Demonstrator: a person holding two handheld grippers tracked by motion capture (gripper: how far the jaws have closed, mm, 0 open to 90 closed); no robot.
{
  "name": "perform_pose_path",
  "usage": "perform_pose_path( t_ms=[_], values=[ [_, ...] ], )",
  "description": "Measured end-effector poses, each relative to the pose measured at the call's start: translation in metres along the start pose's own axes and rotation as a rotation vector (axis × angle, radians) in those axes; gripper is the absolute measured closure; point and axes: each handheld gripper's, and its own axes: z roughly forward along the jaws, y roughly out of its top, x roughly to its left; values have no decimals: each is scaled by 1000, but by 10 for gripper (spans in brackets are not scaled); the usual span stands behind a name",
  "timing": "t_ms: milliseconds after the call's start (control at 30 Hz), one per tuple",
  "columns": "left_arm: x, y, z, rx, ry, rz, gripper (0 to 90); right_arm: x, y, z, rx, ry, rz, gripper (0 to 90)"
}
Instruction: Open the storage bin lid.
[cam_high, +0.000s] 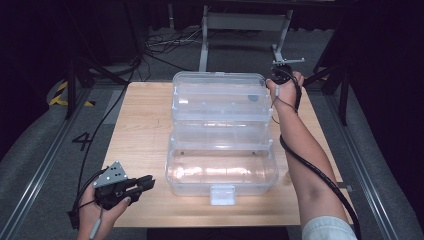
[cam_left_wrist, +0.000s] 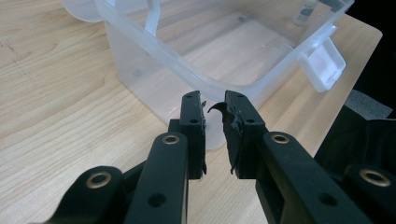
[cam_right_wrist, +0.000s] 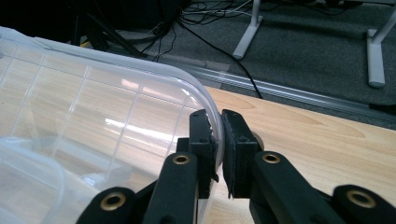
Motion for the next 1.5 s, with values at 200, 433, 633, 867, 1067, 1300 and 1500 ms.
perform_pose_path(
  t_ms=[200, 433, 633, 867, 1067, 1300, 1500],
  values=[
    [0, 1, 1, -3, -2, 9, 782, -1, -1, 4, 13, 2, 17, 835],
    [0, 2, 0, -4, -6, 9, 785, -3, -4, 8, 22, 5, 35, 833],
    [1, 0, 1, 0, -10, 4, 785, -5, -6, 11, 28, 12, 50, 832],
    [1, 0, 0, -2, -9, 2, 785, -8, -12, 18, 38, 20, 77, 829],
    [2, 0, 1, -1, -8, 4, 785, -10, -15, 23, 47, 26, 97, 828],
    [3, -1, 2, 4, -10, 2, 785, -12, -18, 26, 49, 38, 117, 826],
    [2, 1, 3, 5, -13, 3, 785, -14, -18, 25, 44, 56, 115, 797]
  ],
)
